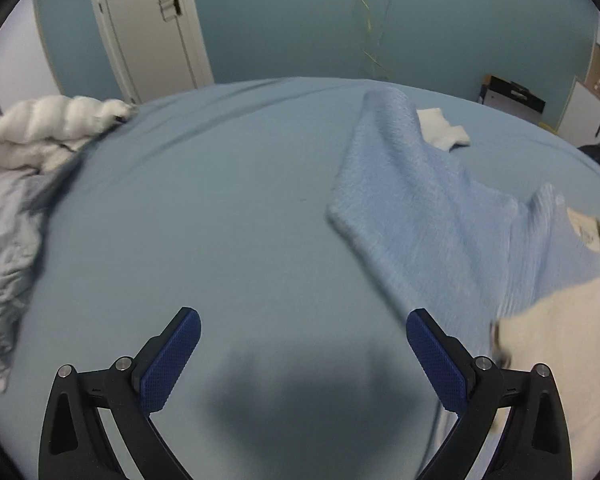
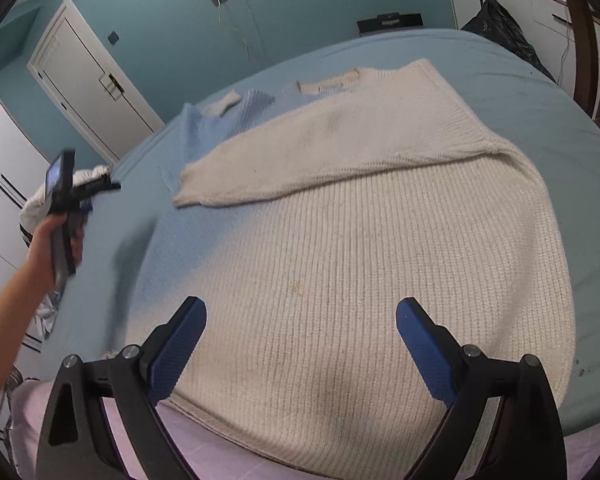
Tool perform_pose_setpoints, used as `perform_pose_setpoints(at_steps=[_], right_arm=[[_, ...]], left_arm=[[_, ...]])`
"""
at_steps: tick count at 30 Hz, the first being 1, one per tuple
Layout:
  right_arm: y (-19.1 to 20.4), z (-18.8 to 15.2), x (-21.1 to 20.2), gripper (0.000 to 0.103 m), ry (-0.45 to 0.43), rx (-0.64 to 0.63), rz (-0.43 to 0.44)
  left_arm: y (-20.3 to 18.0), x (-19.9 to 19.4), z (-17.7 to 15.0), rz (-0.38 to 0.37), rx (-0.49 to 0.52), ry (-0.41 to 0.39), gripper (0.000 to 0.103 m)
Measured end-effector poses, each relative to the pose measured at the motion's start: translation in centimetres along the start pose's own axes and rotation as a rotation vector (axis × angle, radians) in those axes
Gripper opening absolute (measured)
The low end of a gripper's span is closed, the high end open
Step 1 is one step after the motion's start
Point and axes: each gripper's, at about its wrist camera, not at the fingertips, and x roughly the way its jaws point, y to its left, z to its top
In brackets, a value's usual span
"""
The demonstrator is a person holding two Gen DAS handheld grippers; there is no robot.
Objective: Fold small clothes
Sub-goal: 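Move the left gripper to the blue sleeve and grasp its cuff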
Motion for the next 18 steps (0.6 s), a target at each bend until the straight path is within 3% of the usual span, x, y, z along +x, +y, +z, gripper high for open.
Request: perform_pose_setpoints(at_steps=[3,6,9,13,14,15,16,18], right_arm=[[-0.5,-0.1,1.4,0.094,0.043,0.005,-0.017],[-0.9,-0.1,2.2,0.094,0.068,0.005,-0.026],[-0.8,-0.3,2.7,0.094,0.087,-0.007,-0.035],[-1.0,-0.6,3.4,0.094,0.119,-0.01,-0.041],[-1.2,-0.7,3.6,0.094,0.125,-0.008,-0.04],[-1.4,-0.8,3.6,0.094,0.128,-0.005,-0.037],[-1.5,-0.8,3.6,0.094,0.129,-0.001,-0.036],[-1.7,-0.8,3.6,0.094,0.134,0.006,-0.034]], left_arm=[[-1.1,3.7,1.8,-0.067,-0.036,0.05,0.103],[-2.7,8.0,3.5,-0.088,-0.089,0.113,0.103],[-3.5,10.7,4.3,-0.06,-0.12,0.154,0.103],[-2.9,12.7,4.7,-0.049,-0.259,0.176,0.099],[-2.8,12.4,4.8,-0.04,-0.279,0.16,0.07],[-2.7,11.9,5.0,-0.049,-0.298,0.14,0.02],[-2.5,11.6,5.2,-0.13,-0.341,0.153,0.016],[-2.3,9.9,5.6,-0.174,-0.391,0.126,0.012]])
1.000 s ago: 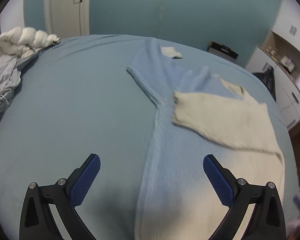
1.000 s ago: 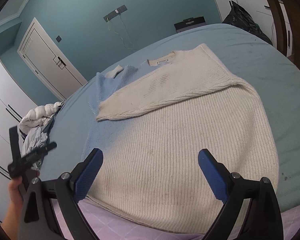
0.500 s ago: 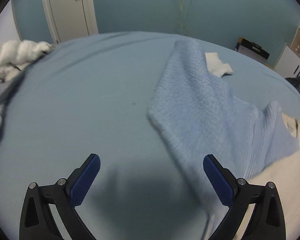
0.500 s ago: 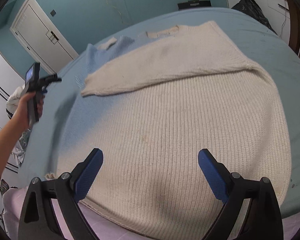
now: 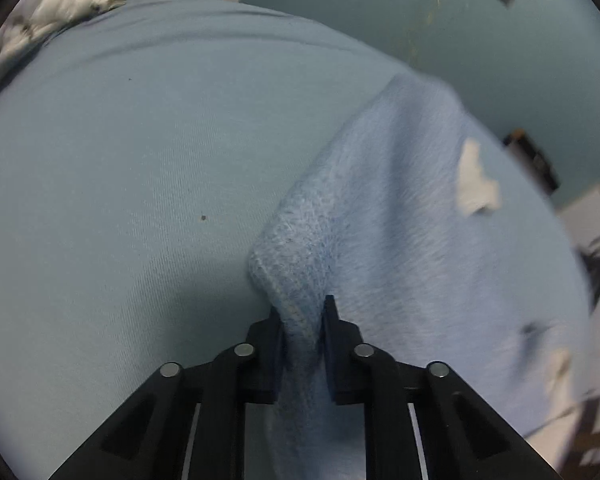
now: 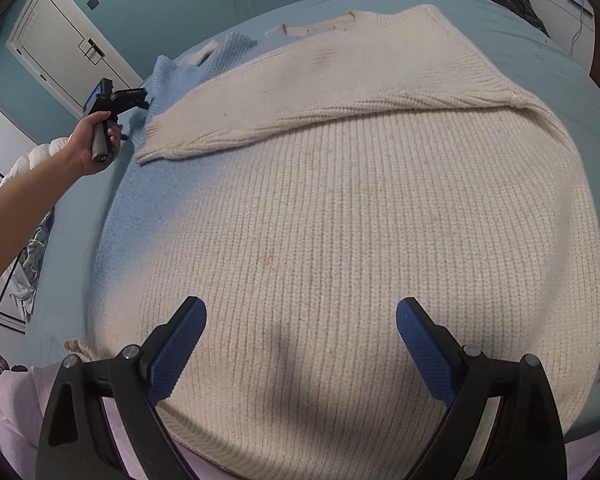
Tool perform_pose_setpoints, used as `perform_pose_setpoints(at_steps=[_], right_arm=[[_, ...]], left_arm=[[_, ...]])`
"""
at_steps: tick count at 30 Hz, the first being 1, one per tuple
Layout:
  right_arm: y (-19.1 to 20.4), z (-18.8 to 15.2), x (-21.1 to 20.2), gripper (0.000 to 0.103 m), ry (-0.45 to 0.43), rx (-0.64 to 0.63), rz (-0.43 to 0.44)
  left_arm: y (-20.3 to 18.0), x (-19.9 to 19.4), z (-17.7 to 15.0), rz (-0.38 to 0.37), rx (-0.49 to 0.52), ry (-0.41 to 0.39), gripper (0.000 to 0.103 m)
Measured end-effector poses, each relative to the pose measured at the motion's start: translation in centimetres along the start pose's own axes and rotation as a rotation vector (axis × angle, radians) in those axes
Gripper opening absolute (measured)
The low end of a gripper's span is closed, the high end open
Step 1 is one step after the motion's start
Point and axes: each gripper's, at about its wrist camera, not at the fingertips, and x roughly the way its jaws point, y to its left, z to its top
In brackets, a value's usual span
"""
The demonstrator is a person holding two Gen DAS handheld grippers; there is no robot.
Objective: Fold small clothes
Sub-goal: 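Move the left gripper to the blue sleeve and grasp its cuff, then lift the blue sleeve and fold the blue side over the cream sleeve with the left gripper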
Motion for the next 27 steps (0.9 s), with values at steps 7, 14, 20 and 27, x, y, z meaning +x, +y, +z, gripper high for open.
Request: perform_pose_setpoints(at_steps=[7,14,20,27], right_arm=[[0.0,0.0,-0.6,0.094,-0.001,0.018,0.005],[0.1,-0.4,-2.1,0.094,-0.032,0.019,0.013],[-0.1,-0.4,-2.7,0.094,-0.043,0.037,0.017],[0.3,-0.5,-1.9,0.094,-0.024,0.018,0.003]], left_arm=[[-11.0,-11.4,-5.6,-0.139,0.439,-0.244,0.01],[-19.1,-14.3,-24.2,-0.386,0.943,0.044,0.045],[-14.0,-14.2,-28.9,-0.547,0.823,0.264,0.09],[-11.8,-8.8,-13.6,-0.435,0.482,0.052,0.103]])
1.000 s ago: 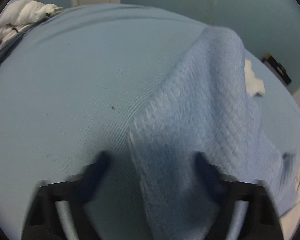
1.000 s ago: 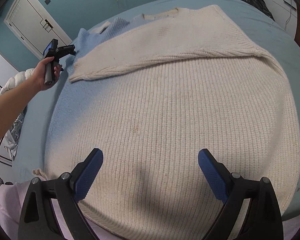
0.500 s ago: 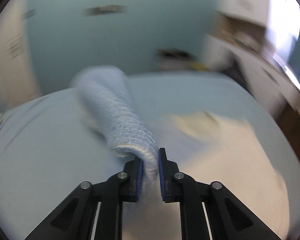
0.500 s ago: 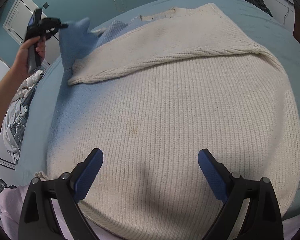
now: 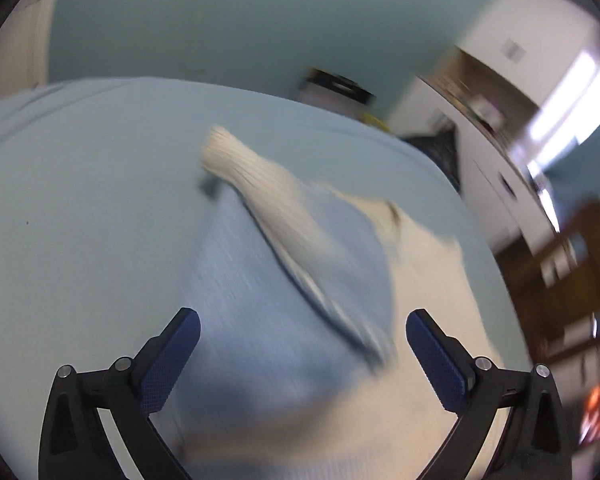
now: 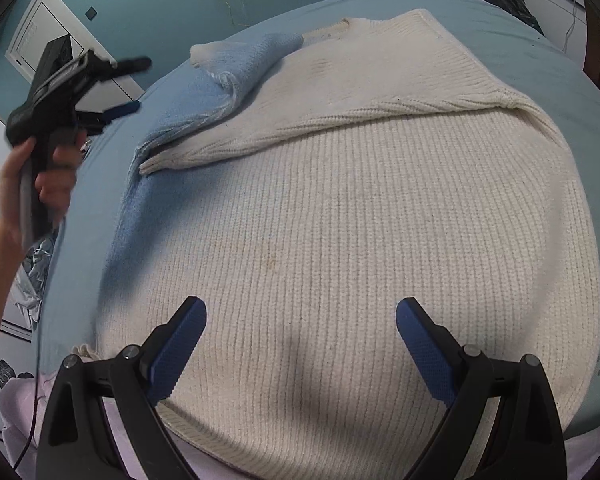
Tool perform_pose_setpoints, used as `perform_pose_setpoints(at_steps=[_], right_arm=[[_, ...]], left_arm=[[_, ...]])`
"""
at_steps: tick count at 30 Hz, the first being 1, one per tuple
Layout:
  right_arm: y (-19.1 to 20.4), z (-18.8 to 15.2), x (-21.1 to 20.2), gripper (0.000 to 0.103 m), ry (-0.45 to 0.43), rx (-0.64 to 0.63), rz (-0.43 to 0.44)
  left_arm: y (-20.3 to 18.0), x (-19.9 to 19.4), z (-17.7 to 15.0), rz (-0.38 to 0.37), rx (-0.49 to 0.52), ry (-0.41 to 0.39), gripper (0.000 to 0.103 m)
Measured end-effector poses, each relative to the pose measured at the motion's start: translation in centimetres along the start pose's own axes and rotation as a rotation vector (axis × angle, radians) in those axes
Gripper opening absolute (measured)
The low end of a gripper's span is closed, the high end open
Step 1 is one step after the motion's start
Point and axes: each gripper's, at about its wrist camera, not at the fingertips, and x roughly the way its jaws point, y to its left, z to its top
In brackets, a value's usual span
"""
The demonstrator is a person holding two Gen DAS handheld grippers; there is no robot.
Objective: Fold small clothes
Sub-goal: 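Lift the blue sleeve and fold the blue side over the cream sleeve with the left gripper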
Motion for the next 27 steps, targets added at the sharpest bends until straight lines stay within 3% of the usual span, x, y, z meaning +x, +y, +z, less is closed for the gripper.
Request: perform_pose_setpoints(at_steps=[2,6,8,10,11,12,13,14,16,17,22,27], right_arm=[[0.3,0.2,0.4,0.094,0.009,-0.005,-0.005],[0.1,0.4,1.3,0.094,0.033,0.002,-0.011],[-0.2,0.4,1.8,0.094,0.043,0.013,-0.01],[-0.4,0.4,2.1,0.094,0.053,0.021,-0.009],[-0.5,0.4,2.3,0.094,0.058,0.025,-0.007],[-0.6,0.4,2.4,0.094,0.061,0.027,-0.005],[-0.7,0.4,2.5,0.094,0.063,0.029,-0.003],[-0.8,0.4,2.5,0.094,0.065,0.03,-0.001],[-1.2,0.2,2.5,0.094,0.071,0.037,0.003],[-1.3,0.3,2.5,0.094,0.072,0.043,0.004],[-1.6,0.1,2.0,0.094,0.063,0.045,0.008],[-1.2,0.3,1.5,0.094,0.05,0.031,0.007]], left_arm=[[1.6,2.6,2.6,-0.006,-0.089,0.011,0.103],[0.6,9.3,4.6,-0.108,-0.236,0.057,0.103],[-0.1,13.1,5.1,-0.058,-0.275,0.106,0.103],[-0.4,16.1,5.0,0.062,-0.316,0.138,0.102],[-0.8,16.6,5.0,0.1,-0.316,0.112,0.093],[-1.2,16.5,5.1,0.139,-0.299,0.089,0.046],[-1.6,16.4,5.2,0.183,-0.279,0.09,0.021],[-1.4,16.4,5.8,0.185,-0.277,0.1,0.017],[-0.2,14.5,6.7,0.152,-0.329,0.082,0.015],[0.9,13.1,7.5,0.171,-0.334,0.059,0.015],[7.8,0.5,11.8,0.378,-0.369,-0.136,0.015],[13.5,-11.6,13.2,0.571,-0.398,-0.3,0.014]])
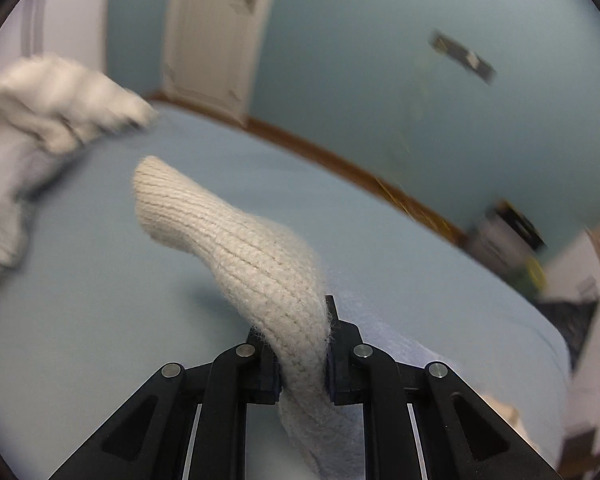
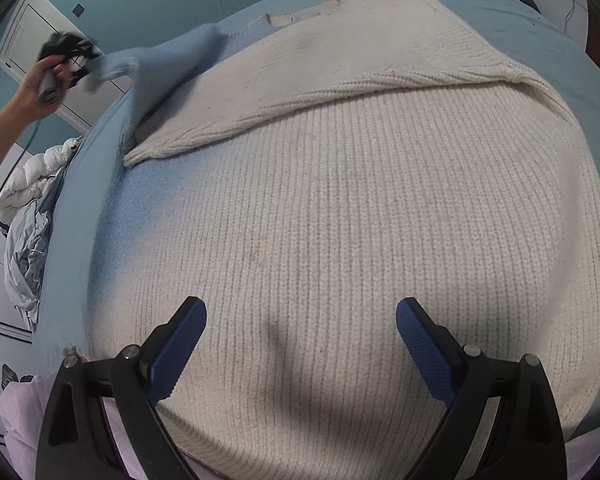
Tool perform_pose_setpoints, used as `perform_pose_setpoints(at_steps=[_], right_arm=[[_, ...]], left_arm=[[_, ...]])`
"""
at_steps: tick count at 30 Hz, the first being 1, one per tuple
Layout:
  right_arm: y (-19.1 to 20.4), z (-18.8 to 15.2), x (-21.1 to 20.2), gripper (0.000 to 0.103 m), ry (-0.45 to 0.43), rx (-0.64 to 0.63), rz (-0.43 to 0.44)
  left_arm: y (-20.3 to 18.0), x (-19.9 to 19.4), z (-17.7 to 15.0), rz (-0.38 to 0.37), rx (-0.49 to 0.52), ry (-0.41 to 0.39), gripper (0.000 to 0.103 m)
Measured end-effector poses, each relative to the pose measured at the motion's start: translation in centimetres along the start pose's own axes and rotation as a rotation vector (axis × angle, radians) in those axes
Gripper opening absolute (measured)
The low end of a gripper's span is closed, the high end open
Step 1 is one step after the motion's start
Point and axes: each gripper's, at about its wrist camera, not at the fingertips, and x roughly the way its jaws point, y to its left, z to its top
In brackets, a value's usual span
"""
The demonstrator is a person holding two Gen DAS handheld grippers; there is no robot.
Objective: Fold small clothes
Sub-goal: 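Lift the blue sleeve and fold the blue side over the cream sleeve with the left gripper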
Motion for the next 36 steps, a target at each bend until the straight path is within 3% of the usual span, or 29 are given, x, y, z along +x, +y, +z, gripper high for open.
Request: perform_pose_setpoints(at_steps=[2,5,7,12,18,20,22,23,24,25,26,27,29,30,33,36], right_arm=[[0.0,-0.1,-0.4,0.094,-0.013,-0.005,0.002],[0.0,-0.1,-0.5,0.094,-0.017,-0.01,-0.002],[0.3,-0.2,-0.5,0.094,-0.02,-0.015,-0.006],[0.5,-0.1,-0.6,0.094,-0.035,-0.022,-0.01],[0.5,0.2,-0.5,0.094,-0.047,-0.018,-0.008],[0.5,0.3,-0.4,0.094,-0.05,-0.016,-0.002],[0.2,0.4,-0.5,0.094,-0.057,-0.006,0.006],[-0.1,0.4,-0.6,0.094,-0.059,0.004,0.014],[-0.3,0.5,-0.6,0.094,-0.057,0.012,0.02],[-0.6,0.5,-0.6,0.094,-0.055,0.023,0.026],[-0.9,0.5,-0.6,0.094,-0.051,0.038,0.032],[-1.0,0.6,-0.6,0.094,-0.049,0.047,0.037],[-1.4,0.5,-0.8,0.094,-0.047,0.059,0.048],[-1.5,0.4,-0.9,0.094,-0.048,0.064,0.053],[-1.9,0.4,-1.2,0.094,-0.047,0.087,0.067],[-2.6,0.3,-1.7,0.094,-0.055,0.121,0.09]], left_arm=[[2.6,-2.4,1.8,0.051,-0.006,-0.054,0.014],[4.8,-4.4,3.3,0.092,0.016,-0.064,0.014],[3.6,-5.3,2.9,0.098,0.066,-0.089,0.014],[-2.7,-6.8,1.9,0.025,0.224,-0.12,0.014],[-15.9,-8.4,-2.5,-0.123,0.404,-0.091,0.014],[-20.6,-9.6,-6.2,-0.24,0.43,-0.008,0.014],[-24.7,-10.8,-10.9,-0.412,0.441,0.152,0.019],[-26.7,-11.1,-14.5,-0.565,0.442,0.302,0.035],[-27.4,-11.1,-16.6,-0.69,0.421,0.405,0.073],[-28.1,-11.2,-19.7,-0.832,0.363,0.537,0.091],[-28.4,-11.4,-21.2,-0.871,0.33,0.591,0.103],[-28.1,-11.5,-23.5,-0.907,0.279,0.648,0.103],[-27.3,-11.4,-26.3,-0.889,0.265,0.75,0.103],[-26.3,-11.4,-27.0,-0.878,0.259,0.764,0.103],[-21.0,-12.9,-27.3,-0.732,0.283,0.627,0.103],[-14.4,-15.0,-27.3,-0.492,0.403,0.387,0.103]])
